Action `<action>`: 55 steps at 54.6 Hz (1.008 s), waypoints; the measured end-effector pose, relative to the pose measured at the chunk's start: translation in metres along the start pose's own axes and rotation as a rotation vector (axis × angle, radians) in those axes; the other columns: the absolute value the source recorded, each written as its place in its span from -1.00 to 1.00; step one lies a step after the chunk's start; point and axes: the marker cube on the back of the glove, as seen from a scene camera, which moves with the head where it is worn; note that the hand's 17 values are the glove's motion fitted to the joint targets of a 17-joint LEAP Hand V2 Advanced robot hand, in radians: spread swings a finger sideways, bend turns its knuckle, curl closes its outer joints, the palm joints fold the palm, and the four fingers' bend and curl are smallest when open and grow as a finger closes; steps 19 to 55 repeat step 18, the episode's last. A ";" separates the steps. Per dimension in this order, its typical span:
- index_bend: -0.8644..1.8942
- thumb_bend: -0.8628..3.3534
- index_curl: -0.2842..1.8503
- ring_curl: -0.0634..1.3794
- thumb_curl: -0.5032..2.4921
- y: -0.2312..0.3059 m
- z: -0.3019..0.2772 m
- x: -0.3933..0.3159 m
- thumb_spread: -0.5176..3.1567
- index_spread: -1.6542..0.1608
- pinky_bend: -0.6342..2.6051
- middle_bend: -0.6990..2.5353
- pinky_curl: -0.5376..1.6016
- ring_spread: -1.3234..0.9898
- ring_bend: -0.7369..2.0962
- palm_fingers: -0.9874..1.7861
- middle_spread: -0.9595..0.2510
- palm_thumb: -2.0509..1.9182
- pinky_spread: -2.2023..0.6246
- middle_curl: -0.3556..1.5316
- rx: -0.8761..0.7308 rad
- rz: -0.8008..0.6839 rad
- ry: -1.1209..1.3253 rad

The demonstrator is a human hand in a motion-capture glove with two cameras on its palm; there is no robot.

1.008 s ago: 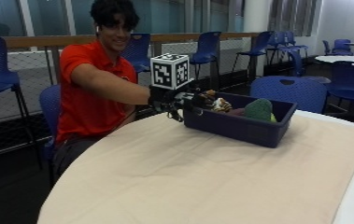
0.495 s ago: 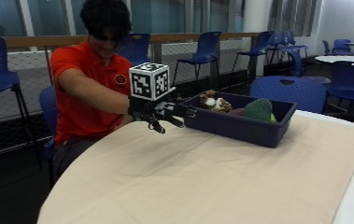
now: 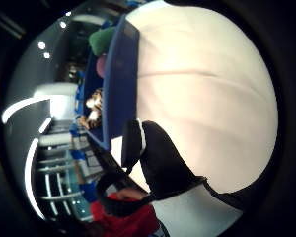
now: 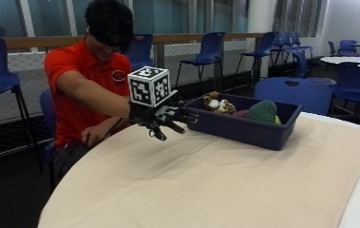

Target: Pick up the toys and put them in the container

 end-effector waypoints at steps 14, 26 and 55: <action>-0.28 -0.61 -0.54 -0.53 -0.53 0.011 -0.015 -0.010 -0.07 0.43 -0.03 -0.49 -0.21 0.13 -0.35 -0.42 0.39 0.01 0.62 -0.39 -0.003 -0.023 0.006; -0.27 -0.61 -0.53 -0.53 -0.53 0.013 -0.020 -0.006 -0.07 0.43 -0.04 -0.49 -0.21 0.14 -0.35 -0.42 0.39 0.01 0.62 -0.39 0.013 -0.023 0.004; -0.27 -0.61 -0.53 -0.53 -0.53 0.013 -0.020 -0.006 -0.07 0.43 -0.04 -0.49 -0.21 0.14 -0.35 -0.42 0.39 0.01 0.62 -0.39 0.013 -0.023 0.004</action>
